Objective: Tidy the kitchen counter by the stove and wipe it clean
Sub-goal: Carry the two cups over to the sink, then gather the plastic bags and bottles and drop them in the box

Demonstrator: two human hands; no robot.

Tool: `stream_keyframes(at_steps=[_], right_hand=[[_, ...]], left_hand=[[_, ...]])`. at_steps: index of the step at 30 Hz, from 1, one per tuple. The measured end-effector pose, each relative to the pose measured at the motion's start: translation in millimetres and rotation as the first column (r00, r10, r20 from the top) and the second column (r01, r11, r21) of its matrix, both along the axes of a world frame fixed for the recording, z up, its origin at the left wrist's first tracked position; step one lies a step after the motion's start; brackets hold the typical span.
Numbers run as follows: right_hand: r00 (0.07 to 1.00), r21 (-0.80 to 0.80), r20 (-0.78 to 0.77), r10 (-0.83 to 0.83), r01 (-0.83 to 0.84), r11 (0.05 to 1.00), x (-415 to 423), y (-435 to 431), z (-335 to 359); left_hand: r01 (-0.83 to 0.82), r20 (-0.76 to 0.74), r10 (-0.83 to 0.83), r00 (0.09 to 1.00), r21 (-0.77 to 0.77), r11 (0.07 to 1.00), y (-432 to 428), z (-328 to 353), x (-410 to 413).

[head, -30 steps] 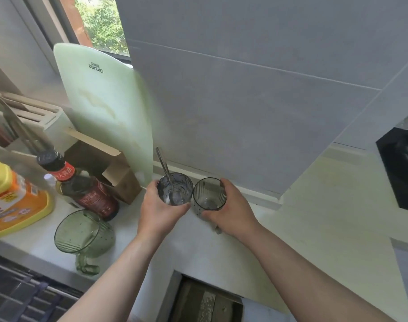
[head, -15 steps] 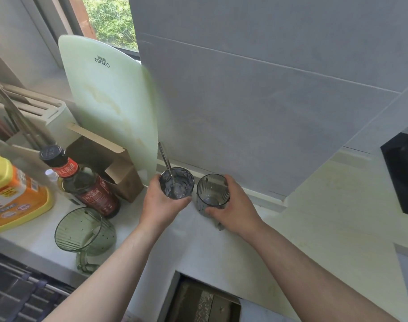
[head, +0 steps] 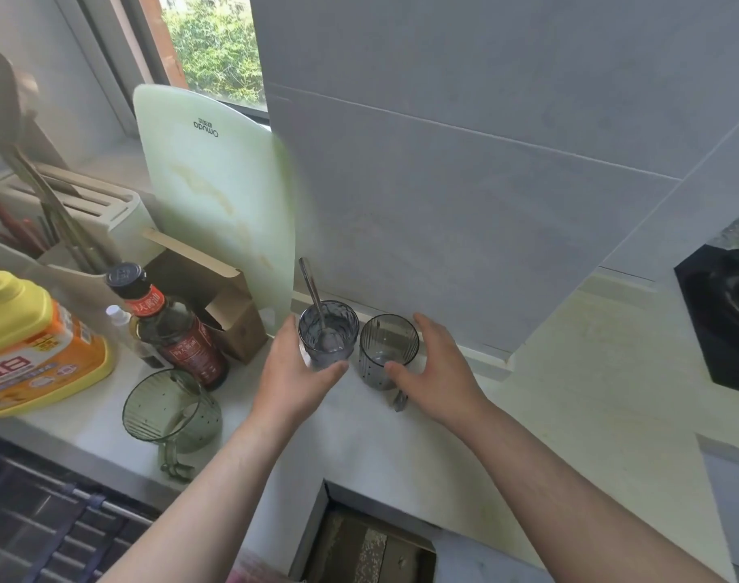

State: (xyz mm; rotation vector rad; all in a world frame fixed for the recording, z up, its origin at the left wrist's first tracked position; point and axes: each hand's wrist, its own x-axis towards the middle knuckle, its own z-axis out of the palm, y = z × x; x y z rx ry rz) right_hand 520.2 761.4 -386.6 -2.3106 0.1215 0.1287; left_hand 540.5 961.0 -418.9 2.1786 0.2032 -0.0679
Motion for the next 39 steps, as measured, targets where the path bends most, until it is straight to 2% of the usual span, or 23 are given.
stream_keyframes(at_steps=[9, 15, 25, 29, 33, 39], right_hand=[[0.999, 0.0, 0.042, -0.003, 0.003, 1.0, -55, 8, 49], [0.987, 0.042, -0.031, -0.159, 0.16, 0.986, -111, 4, 72], [0.961, 0.104, 0.011, -0.278, 0.275, 0.956, -208, -34, 111], [0.942, 0.104, 0.074, -0.326, 0.318, 0.942, -254, -71, 131], [0.917, 0.101, 0.109, -0.383, 0.373, 0.922, -315, -118, 145], [0.85, 0.15, 0.124, -0.512, 0.494, 0.856, -424, -193, 151]], left_hand=[[0.187, 0.034, -0.187, 0.982, 0.006, 0.982, 32, 55, -45], [0.27, 0.034, -0.268, 0.963, -0.099, 0.958, 27, 72, -79], [0.383, 0.045, -0.381, 0.924, -0.157, 0.91, -15, 112, -149], [0.453, 0.085, -0.445, 0.891, -0.131, 0.882, -53, 137, -180], [0.529, 0.124, -0.521, 0.844, -0.033, 0.848, -106, 159, -222], [0.648, 0.179, -0.653, 0.736, 0.091, 0.756, -198, 179, -300]])
